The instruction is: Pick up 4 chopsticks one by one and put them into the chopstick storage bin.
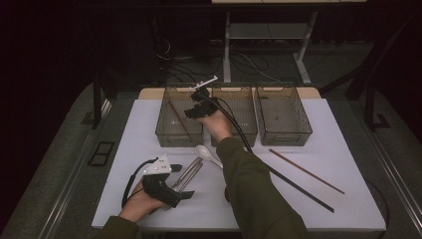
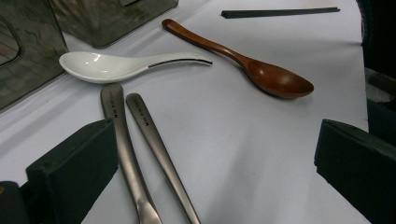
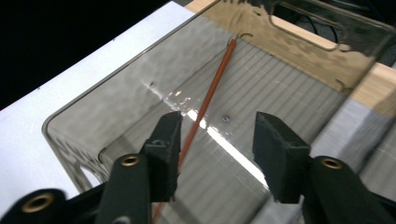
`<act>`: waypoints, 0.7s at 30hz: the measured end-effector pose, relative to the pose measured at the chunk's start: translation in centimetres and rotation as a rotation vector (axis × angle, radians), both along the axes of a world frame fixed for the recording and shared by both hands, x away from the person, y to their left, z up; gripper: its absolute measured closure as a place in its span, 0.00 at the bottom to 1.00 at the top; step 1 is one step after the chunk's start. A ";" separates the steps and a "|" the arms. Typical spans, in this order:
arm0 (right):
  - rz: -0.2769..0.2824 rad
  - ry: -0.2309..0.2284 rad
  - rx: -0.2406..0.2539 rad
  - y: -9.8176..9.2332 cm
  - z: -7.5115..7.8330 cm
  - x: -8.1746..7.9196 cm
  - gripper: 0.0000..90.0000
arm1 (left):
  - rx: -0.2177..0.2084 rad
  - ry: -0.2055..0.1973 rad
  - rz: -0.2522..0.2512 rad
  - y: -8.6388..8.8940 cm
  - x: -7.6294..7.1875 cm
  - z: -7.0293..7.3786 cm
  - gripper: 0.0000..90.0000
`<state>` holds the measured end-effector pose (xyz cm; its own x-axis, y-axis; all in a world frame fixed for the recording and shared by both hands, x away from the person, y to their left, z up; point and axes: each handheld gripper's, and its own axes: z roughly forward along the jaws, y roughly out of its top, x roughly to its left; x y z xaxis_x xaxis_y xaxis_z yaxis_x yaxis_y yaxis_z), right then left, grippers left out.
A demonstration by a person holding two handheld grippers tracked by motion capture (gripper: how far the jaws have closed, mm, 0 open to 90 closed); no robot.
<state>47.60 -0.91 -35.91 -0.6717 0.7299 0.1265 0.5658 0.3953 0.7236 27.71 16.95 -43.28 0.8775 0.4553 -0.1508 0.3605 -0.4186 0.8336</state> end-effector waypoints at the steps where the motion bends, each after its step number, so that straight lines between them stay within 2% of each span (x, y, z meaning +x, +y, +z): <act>1: 0.002 -0.002 0.011 -0.4 0.1 -0.1 0.54 | 0.000 0.000 0.001 0.0 0.0 0.0 0.00; 4: -0.001 -0.002 0.044 -1.8 0.4 -0.4 0.50 | 0.000 0.000 0.001 0.0 0.0 0.0 0.00; 9: 0.039 -0.021 0.077 -3.9 1.0 -1.2 0.46 | -0.007 -0.004 0.003 0.1 0.0 0.0 0.00; 12: 0.080 -0.040 0.069 -5.0 1.4 -1.9 0.44 | -0.003 -0.007 0.000 0.1 0.0 0.0 0.00; 21: 0.114 -0.064 0.056 -8.8 1.6 -4.0 0.40 | 0.015 -0.003 0.001 0.0 -0.1 0.0 0.00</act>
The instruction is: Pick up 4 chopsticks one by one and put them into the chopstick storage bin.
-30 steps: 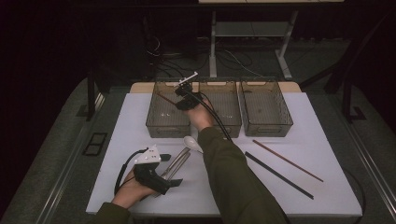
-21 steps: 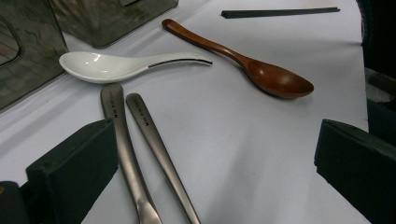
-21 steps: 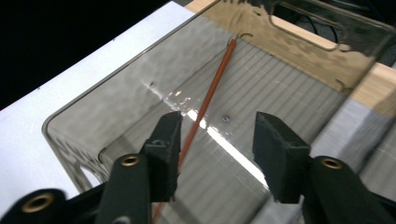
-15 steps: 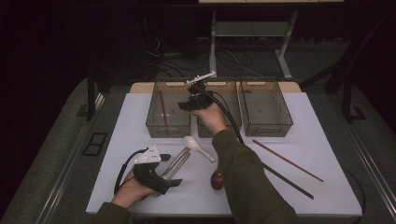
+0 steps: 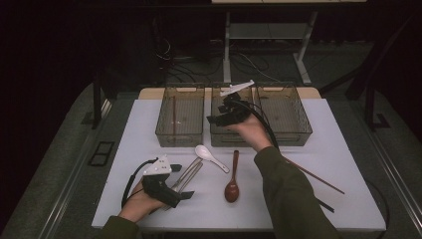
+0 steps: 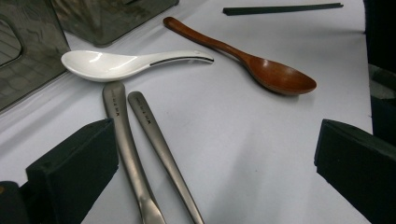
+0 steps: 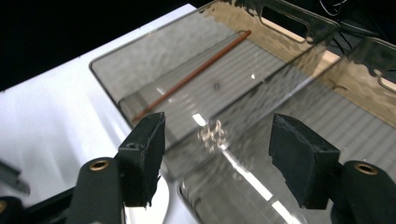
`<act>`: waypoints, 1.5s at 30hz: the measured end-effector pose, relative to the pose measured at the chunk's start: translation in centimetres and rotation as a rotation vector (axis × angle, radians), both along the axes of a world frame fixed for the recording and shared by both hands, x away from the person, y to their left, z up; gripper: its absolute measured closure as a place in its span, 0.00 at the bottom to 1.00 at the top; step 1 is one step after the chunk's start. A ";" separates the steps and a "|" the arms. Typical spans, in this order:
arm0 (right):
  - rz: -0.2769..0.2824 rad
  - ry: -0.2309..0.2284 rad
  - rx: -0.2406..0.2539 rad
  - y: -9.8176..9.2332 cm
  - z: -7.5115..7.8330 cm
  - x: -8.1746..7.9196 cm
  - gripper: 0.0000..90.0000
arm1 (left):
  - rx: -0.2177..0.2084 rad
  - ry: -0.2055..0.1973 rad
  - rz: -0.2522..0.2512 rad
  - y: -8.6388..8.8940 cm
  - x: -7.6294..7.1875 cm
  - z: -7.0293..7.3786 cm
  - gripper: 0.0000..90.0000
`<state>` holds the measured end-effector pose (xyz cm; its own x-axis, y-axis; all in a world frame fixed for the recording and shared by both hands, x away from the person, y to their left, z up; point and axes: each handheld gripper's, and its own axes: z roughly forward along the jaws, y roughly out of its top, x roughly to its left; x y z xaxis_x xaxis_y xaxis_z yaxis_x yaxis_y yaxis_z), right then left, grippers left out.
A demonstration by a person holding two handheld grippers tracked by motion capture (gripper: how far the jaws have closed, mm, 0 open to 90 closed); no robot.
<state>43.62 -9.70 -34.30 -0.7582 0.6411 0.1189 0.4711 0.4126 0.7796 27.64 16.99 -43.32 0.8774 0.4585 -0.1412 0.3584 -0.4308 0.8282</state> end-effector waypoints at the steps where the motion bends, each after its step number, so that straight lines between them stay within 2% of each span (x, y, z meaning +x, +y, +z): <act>1: 0.002 -0.001 0.003 -0.4 0.0 -0.2 0.39 | 0.003 0.000 -0.001 0.0 0.0 0.0 0.00; 6: 0.011 -0.005 -0.010 -2.4 -0.1 -1.2 0.36 | 0.007 -0.001 -0.003 0.0 0.1 0.0 0.00; 8: 0.013 -0.021 -0.006 -3.2 0.0 -1.7 0.36 | 0.004 0.000 -0.001 0.0 0.0 0.0 0.00; 14: 0.024 -0.029 0.003 -5.1 0.1 -3.2 0.35 | 0.013 -0.002 -0.004 0.1 0.0 0.0 0.00; 17: 0.033 -0.038 0.003 -6.0 0.1 -3.9 0.34 | 0.004 0.001 0.002 0.1 0.1 -0.1 0.00; 22: 0.027 -0.041 0.002 -7.5 -0.2 -5.0 0.33 | 0.005 0.001 0.004 0.1 0.1 -0.1 0.00; 27: 0.014 -0.049 0.021 -9.5 -0.5 -6.2 0.33 | -0.003 0.005 0.002 0.1 0.1 -0.2 0.00; 35: 0.000 -0.061 0.049 -12.6 -1.2 -7.7 0.33 | 0.009 0.003 0.003 0.1 0.2 -0.2 0.00; 45: -0.022 -0.044 0.036 -17.0 -3.2 -9.4 0.33 | 0.016 0.004 0.004 0.1 0.1 -0.3 0.00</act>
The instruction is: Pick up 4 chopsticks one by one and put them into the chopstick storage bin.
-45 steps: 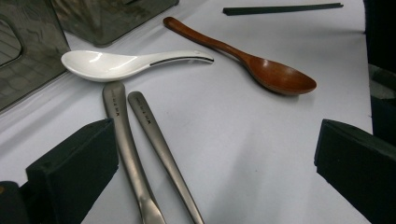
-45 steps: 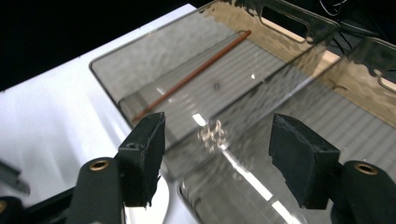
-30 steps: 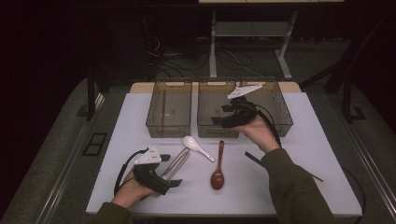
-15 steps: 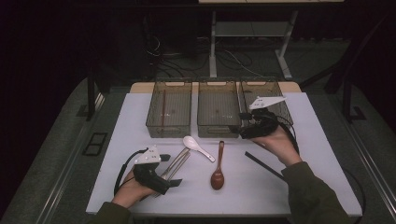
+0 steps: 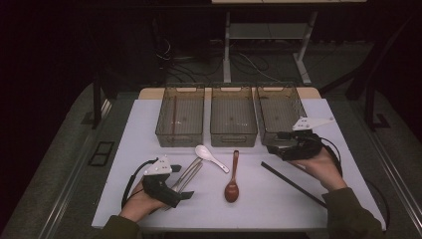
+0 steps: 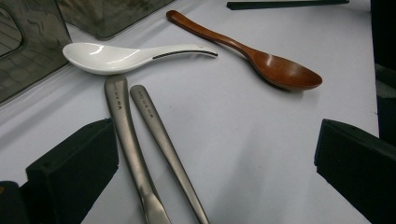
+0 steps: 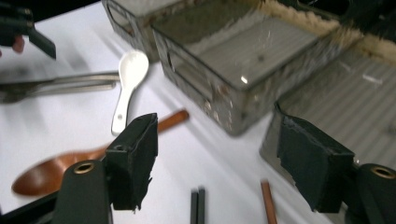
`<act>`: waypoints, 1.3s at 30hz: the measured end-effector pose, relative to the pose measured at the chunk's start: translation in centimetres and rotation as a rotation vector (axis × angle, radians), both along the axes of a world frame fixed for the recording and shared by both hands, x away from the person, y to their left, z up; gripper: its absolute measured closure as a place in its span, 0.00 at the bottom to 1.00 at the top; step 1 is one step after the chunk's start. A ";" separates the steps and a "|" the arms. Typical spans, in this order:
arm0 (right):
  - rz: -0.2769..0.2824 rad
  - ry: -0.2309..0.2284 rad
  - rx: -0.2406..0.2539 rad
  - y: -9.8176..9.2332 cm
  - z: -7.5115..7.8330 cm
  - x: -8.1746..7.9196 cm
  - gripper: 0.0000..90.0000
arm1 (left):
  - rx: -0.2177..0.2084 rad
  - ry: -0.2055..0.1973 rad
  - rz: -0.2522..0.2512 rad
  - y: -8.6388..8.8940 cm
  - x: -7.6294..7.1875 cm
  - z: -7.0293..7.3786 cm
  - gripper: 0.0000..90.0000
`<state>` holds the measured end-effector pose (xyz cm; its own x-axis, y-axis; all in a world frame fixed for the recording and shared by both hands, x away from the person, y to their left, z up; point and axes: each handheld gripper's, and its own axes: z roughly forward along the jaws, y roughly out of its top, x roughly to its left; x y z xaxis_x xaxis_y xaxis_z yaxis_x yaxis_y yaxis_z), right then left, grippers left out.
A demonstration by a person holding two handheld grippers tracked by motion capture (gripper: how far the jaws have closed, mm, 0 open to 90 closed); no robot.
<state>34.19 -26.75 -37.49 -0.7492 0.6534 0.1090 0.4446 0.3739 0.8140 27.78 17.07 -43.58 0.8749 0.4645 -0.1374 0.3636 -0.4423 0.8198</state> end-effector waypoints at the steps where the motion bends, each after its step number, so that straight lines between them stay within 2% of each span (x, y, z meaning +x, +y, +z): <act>1: -0.001 0.007 -0.003 -0.4 -0.1 -0.1 0.33 | 0.000 0.001 0.001 0.0 0.0 0.0 0.00; 11: -0.034 0.040 -0.024 -4.7 -1.4 -1.5 0.39 | 0.002 0.003 -0.001 0.0 -0.1 -0.1 0.00; 15: -0.032 0.067 -0.057 -6.2 -2.0 -2.1 0.42 | 0.003 0.001 0.000 0.1 -0.1 0.0 0.00; 19: -0.041 0.091 -0.076 -7.5 -2.8 -2.5 0.51 | 0.002 0.002 0.002 0.0 -0.1 0.0 0.00; 25: -0.042 0.137 -0.128 -8.8 -4.0 -2.9 0.65 | 0.002 0.004 0.002 0.0 -0.1 0.0 0.00; 31: -0.049 0.161 -0.178 -9.7 -5.1 -2.8 0.75 | 0.005 0.004 -0.001 0.0 -0.1 0.0 0.00; 39: -0.028 0.197 -0.215 -9.8 -5.9 -2.7 0.83 | 0.006 0.002 0.000 0.0 -0.2 0.0 0.00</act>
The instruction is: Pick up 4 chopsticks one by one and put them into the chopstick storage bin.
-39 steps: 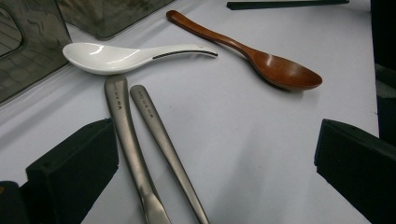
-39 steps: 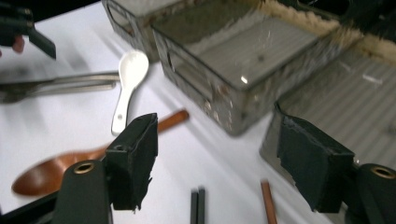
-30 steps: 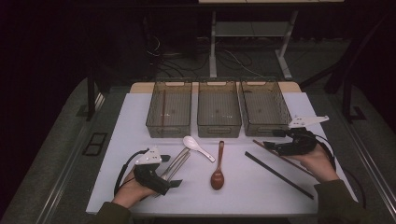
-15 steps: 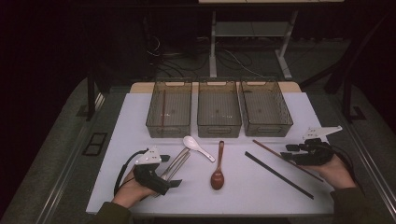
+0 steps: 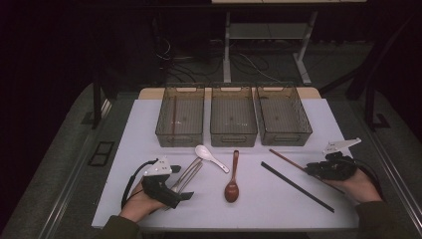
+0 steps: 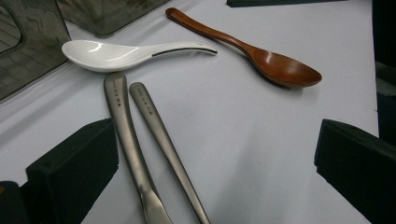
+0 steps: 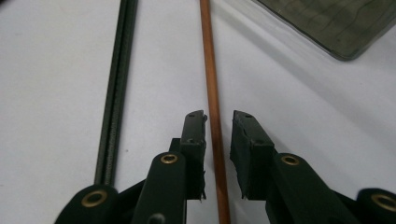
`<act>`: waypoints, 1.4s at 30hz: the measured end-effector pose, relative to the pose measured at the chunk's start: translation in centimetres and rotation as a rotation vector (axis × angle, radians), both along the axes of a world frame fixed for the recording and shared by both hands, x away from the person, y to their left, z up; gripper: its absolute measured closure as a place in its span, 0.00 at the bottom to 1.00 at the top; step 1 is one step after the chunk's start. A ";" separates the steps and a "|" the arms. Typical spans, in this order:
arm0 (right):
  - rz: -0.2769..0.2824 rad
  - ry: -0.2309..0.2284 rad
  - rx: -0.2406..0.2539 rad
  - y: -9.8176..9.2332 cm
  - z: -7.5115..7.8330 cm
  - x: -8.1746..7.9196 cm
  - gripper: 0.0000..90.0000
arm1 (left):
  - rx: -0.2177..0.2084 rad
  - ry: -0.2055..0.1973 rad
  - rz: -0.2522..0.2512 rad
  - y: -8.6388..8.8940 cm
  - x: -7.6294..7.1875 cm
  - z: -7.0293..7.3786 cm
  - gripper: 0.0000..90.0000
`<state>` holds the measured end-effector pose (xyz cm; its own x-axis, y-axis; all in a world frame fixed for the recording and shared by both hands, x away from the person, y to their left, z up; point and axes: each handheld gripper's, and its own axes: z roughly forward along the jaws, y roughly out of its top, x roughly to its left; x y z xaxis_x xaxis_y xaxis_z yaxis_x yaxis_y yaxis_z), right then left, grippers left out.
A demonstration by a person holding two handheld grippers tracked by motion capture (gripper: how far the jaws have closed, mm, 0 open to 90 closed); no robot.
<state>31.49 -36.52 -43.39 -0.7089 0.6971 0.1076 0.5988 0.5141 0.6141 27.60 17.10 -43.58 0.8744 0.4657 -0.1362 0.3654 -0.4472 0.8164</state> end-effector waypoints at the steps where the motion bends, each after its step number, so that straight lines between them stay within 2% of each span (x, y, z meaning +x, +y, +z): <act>1: -0.001 0.002 -0.004 0.0 0.0 0.0 0.84 | 0.000 0.000 0.000 0.0 0.0 0.0 0.00; 13: 0.015 0.014 -0.053 0.2 -0.6 0.1 0.89 | 0.000 0.001 0.000 -0.1 0.0 0.0 0.00; 19: 0.032 -0.009 -0.077 0.3 -0.6 0.0 0.94 | 0.000 0.000 0.000 -0.1 0.0 0.0 0.00; 34: 0.043 0.019 -0.030 -0.1 -0.4 0.1 0.95 | 0.000 -0.001 -0.001 0.0 0.0 0.0 0.00; 42: 0.043 0.012 -0.002 -0.3 0.0 0.1 0.95 | 0.001 -0.001 -0.001 0.0 0.0 0.0 0.00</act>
